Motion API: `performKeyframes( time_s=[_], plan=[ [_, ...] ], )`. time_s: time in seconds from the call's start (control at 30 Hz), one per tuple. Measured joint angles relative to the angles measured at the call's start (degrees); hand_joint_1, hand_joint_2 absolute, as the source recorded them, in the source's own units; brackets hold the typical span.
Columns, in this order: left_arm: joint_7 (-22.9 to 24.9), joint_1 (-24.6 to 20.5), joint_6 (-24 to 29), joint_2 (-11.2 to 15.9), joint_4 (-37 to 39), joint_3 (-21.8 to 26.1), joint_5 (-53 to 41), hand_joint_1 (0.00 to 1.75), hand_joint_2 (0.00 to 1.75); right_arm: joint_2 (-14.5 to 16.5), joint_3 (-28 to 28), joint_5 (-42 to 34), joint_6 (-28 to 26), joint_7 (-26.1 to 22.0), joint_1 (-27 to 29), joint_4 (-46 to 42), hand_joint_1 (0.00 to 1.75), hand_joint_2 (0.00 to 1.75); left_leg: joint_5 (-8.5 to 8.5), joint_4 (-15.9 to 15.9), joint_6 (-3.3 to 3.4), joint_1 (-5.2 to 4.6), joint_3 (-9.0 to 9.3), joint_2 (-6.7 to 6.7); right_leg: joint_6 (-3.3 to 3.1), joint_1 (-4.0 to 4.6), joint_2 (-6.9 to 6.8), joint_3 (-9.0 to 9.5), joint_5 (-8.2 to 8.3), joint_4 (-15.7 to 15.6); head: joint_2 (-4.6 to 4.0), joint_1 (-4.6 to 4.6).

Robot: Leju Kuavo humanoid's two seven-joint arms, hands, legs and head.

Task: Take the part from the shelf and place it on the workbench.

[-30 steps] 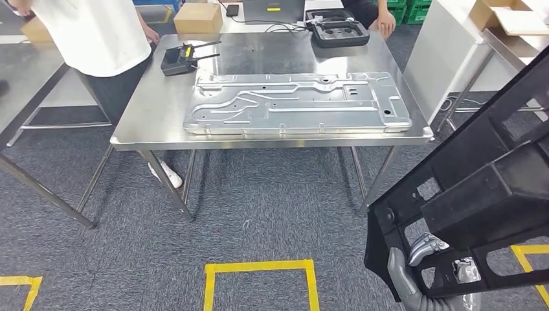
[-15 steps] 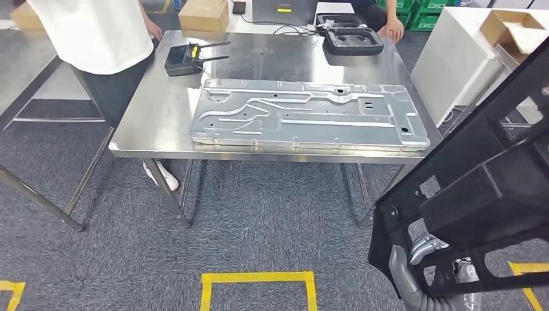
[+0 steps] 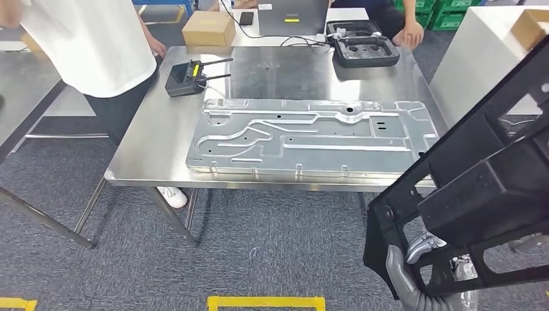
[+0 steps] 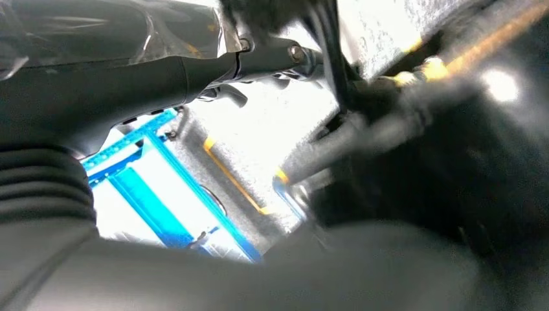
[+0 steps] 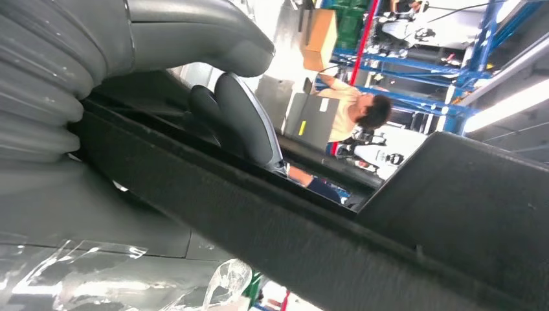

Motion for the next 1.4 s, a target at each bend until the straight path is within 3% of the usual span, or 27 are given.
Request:
performKeyframes(
  time_s=[0.07,0.1,0.13,0.23,0.27,0.33,0.37,0.43,0.5,0.53,0.57,0.6,0.63,0.73,0.77,0.83,0.9,0.93,1.0,1.03,1.07,1.1,1.13,1.2,1.27,1.33,1.4],
  plan=[
    [-0.1,-0.1,0.0,0.0,0.0,0.0,0.0,0.0,1.75,0.0,0.0,0.0,0.0,0.0,0.0,0.0,1.75,1.75,-3.67,1.5,-0.04,-0.03,-3.35,0.01,0.04,-0.02,-0.21,1.66,-1.4,0.0,0.0,-0.02],
    [-0.1,-0.1,0.0,0.0,0.0,0.0,0.0,0.0,1.75,0.0,0.0,0.0,0.0,0.0,0.0,0.0,1.75,1.75,-3.56,-0.6,0.1,-0.11,-3.83,0.0,0.04,0.02,-0.24,2.58,-2.13,0.0,0.0,-0.03],
    [-0.1,-0.1,0.0,0.0,0.0,0.0,0.0,0.0,1.75,0.0,0.0,0.0,0.0,0.0,0.0,0.0,1.75,1.75,-1.36,-4.1,0.41,-0.24,-3.81,-0.01,0.04,0.07,-0.25,3.49,-2.85,0.0,0.0,-0.04],
    [-0.1,-0.2,0.0,0.2,0.0,0.0,0.0,0.0,1.75,0.0,0.1,0.0,0.0,0.1,-0.2,0.0,1.75,1.75,11.23,-15.9,1.29,-0.61,-3.56,-0.11,0.05,0.3,0.11,5.14,-5.02,0.1,0.01,-0.11],
    [0.0,-0.2,0.1,0.2,0.0,0.0,0.0,0.0,1.75,0.0,0.1,0.0,0.0,0.1,-0.2,0.0,1.75,1.75,13.42,-18.2,1.34,-0.59,-3.35,-0.1,0.08,0.43,0.3,5.57,-5.7,0.1,0.01,-0.11],
    [0.0,-0.3,0.1,0.1,0.0,0.0,0.0,0.0,1.75,0.0,0.1,0.0,0.0,0.1,-0.2,0.0,1.75,1.75,13.8,-19.6,1.18,-0.19,-2.17,0.3,0.35,0.68,0.57,6.33,-7.0,1.0,0.01,-0.14],
    [0.1,-0.3,0.1,0.1,0.0,0.0,0.0,0.0,1.75,0.0,0.2,0.0,0.0,0.1,-0.2,0.0,1.75,1.75,14.01,-19.6,1.13,0.05,-1.47,0.59,0.81,0.67,0.59,6.19,-7.61,2.8,0.0,-0.1],
    [0.2,-0.2,0.1,0.0,0.0,0.0,0.0,0.0,1.75,0.0,0.2,0.1,0.0,0.1,-0.2,0.0,1.75,1.75,14.35,-19.6,1.2,0.5,0.03,1.13,2.26,0.2,0.42,2.83,-10.26,10.7,0.0,-0.02],
    [0.3,-0.2,0.1,0.0,0.0,0.0,0.0,0.0,1.75,0.0,0.3,0.2,0.0,0.2,-0.2,0.0,1.75,1.75,13.69,-19.6,1.47,0.75,1.27,1.09,3.44,-0.67,0.14,-3.22,-14.42,20.5,0.0,0.1],
    [0.4,-0.2,0.1,0.0,0.0,0.0,0.0,0.0,1.75,0.0,0.3,0.3,0.0,0.3,-0.2,0.0,1.75,1.75,13.2,-19.6,1.55,0.82,1.83,0.96,3.64,-0.95,0.08,-5.68,-16.28,23.3,0.0,0.13],
    [0.4,-0.2,0.1,0.0,0.0,0.0,0.0,0.0,1.75,0.0,0.3,0.3,0.0,0.4,-0.2,0.0,1.75,1.75,12.61,-19.6,1.6,0.86,2.5,0.79,3.62,-1.1,0.05,-7.14,-17.41,23.8,0.0,0.16],
    [0.4,-0.2,0.1,0.0,0.0,0.0,0.0,0.0,1.75,0.0,0.3,0.3,0.0,0.4,-0.2,0.0,1.75,1.75,12.0,-19.6,1.63,0.87,3.29,0.6,3.4,-1.09,0.04,-7.58,-17.23,22.0,0.0,0.17],
    [0.4,-0.1,0.1,0.0,0.0,0.0,0.0,0.0,1.75,0.0,0.3,0.3,0.0,0.5,-0.2,0.0,1.75,1.75,11.38,-19.7,1.66,0.85,4.2,0.43,2.96,-0.94,0.03,-7.21,-15.26,18.5,0.0,0.17],
    [0.4,-0.1,0.1,-0.1,0.0,0.0,0.0,0.0,1.75,0.0,0.4,0.3,0.0,0.5,-0.2,0.0,1.75,1.75,10.01,-20.8,1.52,0.74,6.38,-0.04,1.09,0.16,-0.15,-5.62,-3.12,5.3,0.0,0.19],
    [0.4,0.0,0.1,-0.1,0.0,0.0,0.0,0.0,1.75,0.0,0.4,0.3,0.1,0.5,-0.3,0.0,1.75,1.75,9.72,-21.3,1.38,0.64,7.0,-0.2,0.65,0.46,0.08,-5.55,-0.7,2.8,0.01,0.2],
    [0.3,-0.1,0.1,-0.1,0.0,0.0,-0.1,0.0,1.75,-0.1,0.6,0.0,0.4,0.3,-0.6,0.0,1.75,1.75,9.08,-21.2,1.07,0.29,8.2,-0.43,0.52,0.35,0.69,-4.94,-0.1,1.0,0.01,0.23],
    [0.0,0.0,0.1,0.0,0.0,0.0,-0.1,0.0,1.75,-0.1,0.8,-0.5,1.3,0.0,-1.4,0.1,1.75,1.75,7.1,-18.0,0.56,0.14,7.87,-0.34,0.54,-0.19,0.65,-3.28,0.75,0.6,0.0,0.1],
    [-0.2,0.0,0.1,0.0,0.0,0.0,-0.1,0.0,1.75,-0.1,1.0,-0.8,2.1,-0.2,-2.0,0.1,1.75,1.75,5.19,-14.3,0.22,0.15,6.25,-0.26,0.42,-0.31,0.35,-2.56,1.19,0.5,0.0,0.04],
    [-0.8,-0.2,0.6,0.0,0.0,0.0,-0.1,0.0,1.75,0.0,1.7,-2.0,4.6,-1.0,-3.9,0.4,1.75,1.75,0.6,-4.1,-0.27,0.21,0.7,-0.17,0.09,-0.34,-0.09,-1.74,1.08,0.4,0.0,-0.03],
    [-1.1,-0.2,0.8,0.0,0.0,-0.1,-0.1,0.0,1.75,0.1,2.2,-2.7,6.0,-1.4,-4.9,0.7,1.75,1.75,-0.96,-0.3,-0.35,0.21,-1.82,-0.17,0.01,-0.32,-0.23,-1.44,0.78,0.4,0.0,-0.03],
    [-1.4,-0.3,1.1,0.0,0.0,-0.1,-0.1,0.0,1.75,0.2,2.7,-3.5,7.6,-1.8,-6.0,1.1,1.75,1.75,-1.34,1.1,-0.34,0.19,-3.3,-0.17,-0.01,-0.27,-0.28,-1.08,0.41,0.4,0.0,-0.04],
    [-1.8,-0.3,1.2,0.0,0.0,-0.1,-0.1,0.0,1.75,0.4,3.2,-4.2,9.2,-2.0,-7.2,1.6,1.75,1.75,-0.24,-0.1,-0.25,0.13,-3.64,-0.17,-0.02,-0.2,-0.26,-0.62,0.02,0.4,0.0,-0.05],
    [-2.2,-0.2,1.3,0.0,0.0,-0.2,-0.1,0.0,1.75,0.6,3.8,-4.9,11.1,-2.2,-8.5,2.1,1.75,1.75,2.33,-3.6,-0.06,0.07,-2.99,-0.18,-0.02,-0.1,-0.21,-0.09,-0.38,0.4,0.0,-0.06],
    [-3.1,-0.1,1.7,0.0,0.0,-0.5,-0.1,0.0,1.75,1.2,5.0,-6.1,15.5,-2.3,-11.7,3.8,1.75,1.75,9.45,-13.1,0.55,-0.07,-1.17,-0.21,0.03,0.13,0.03,0.71,-1.1,0.5,0.0,-0.09],
    [-4.0,0.1,2.2,0.0,0.0,-1.0,-0.1,0.0,1.75,2.0,6.5,-6.5,19.6,-1.6,-15.4,6.1,1.75,1.75,13.76,-18.9,1.09,-0.06,-0.77,-0.21,0.15,0.38,0.47,0.66,-1.82,1.1,0.0,-0.08],
    [-4.7,0.2,2.4,0.0,0.0,-1.9,-0.1,0.0,1.75,2.8,8.1,-5.8,22.9,0.1,-19.6,8.8,1.75,1.75,14.64,-19.6,1.45,0.23,-1.07,-0.16,0.33,0.53,0.81,0.31,-2.51,1.7,0.0,-0.05],
    [-5.0,0.1,2.5,-0.2,0.0,-3.0,-0.1,0.0,1.75,3.8,9.9,-4.3,25.8,2.3,-24.8,11.8,1.75,1.75,14.98,-19.6,1.82,0.71,-1.03,-0.03,1.1,0.54,0.75,-0.7,-4.36,4.2,0.0,-0.02]
  ],
)
